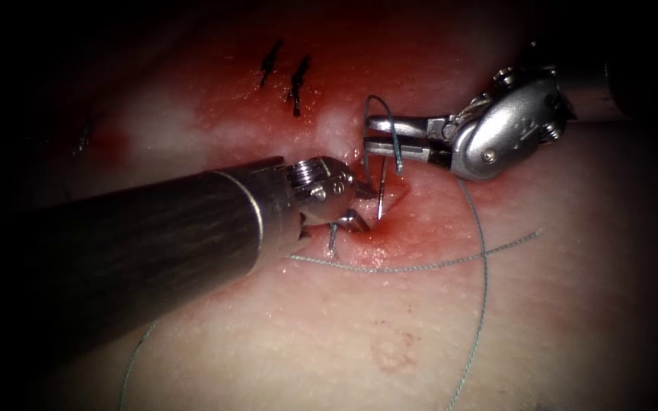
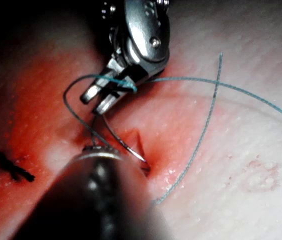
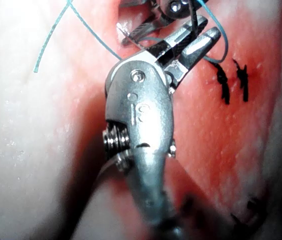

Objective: Wound Closure

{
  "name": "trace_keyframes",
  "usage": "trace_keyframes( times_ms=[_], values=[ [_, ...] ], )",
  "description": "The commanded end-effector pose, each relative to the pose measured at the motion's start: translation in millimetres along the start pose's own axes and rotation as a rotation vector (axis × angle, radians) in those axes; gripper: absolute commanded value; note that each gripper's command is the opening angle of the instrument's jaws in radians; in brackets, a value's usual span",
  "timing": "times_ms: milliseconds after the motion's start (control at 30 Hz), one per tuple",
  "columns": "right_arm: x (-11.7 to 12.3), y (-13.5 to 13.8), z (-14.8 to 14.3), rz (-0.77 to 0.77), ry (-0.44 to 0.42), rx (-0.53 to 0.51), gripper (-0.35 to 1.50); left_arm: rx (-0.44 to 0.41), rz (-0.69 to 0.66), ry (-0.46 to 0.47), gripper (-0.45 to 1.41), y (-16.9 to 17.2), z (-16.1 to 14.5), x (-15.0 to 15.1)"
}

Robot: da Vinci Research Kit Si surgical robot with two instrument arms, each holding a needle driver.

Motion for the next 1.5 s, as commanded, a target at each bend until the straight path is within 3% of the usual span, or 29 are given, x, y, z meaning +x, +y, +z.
trace_keyframes(
  times_ms=[33,500,767,900,1067,1333,1500],
  values=[
    [-0.4,-0.5,0.4,-0.025,-0.008,0.018,-0.35,0.0,0.002,0.0,0.89,-0.3,0.7,0.3],
    [-0.8,-1.3,0.1,-0.016,-0.034,0.021,-0.35,0.003,-0.005,0.021,0.91,-0.3,0.2,0.6],
    [-1.3,-0.4,0.1,0.05,-0.054,0.025,-0.35,0.178,0.011,0.192,0.56,-0.9,-4.8,3.6],
    [-1.6,0.0,-0.3,0.06,-0.088,0.056,-0.35,0.271,0.02,0.249,0.56,0.5,-8.1,5.5],
    [-1.7,0.6,-0.3,0.064,-0.09,0.059,-0.35,0.296,0.025,0.238,0.51,3.1,-7.9,6.0],
    [-1.6,1.6,0.0,0.078,-0.094,0.076,-0.35,0.289,0.032,0.253,0.39,7.5,-4.2,5.1],
    [-1.7,1.5,0.1,0.097,-0.092,0.095,-0.35,0.275,0.047,0.24,0.37,8.1,-2.6,4.4]
  ],
)
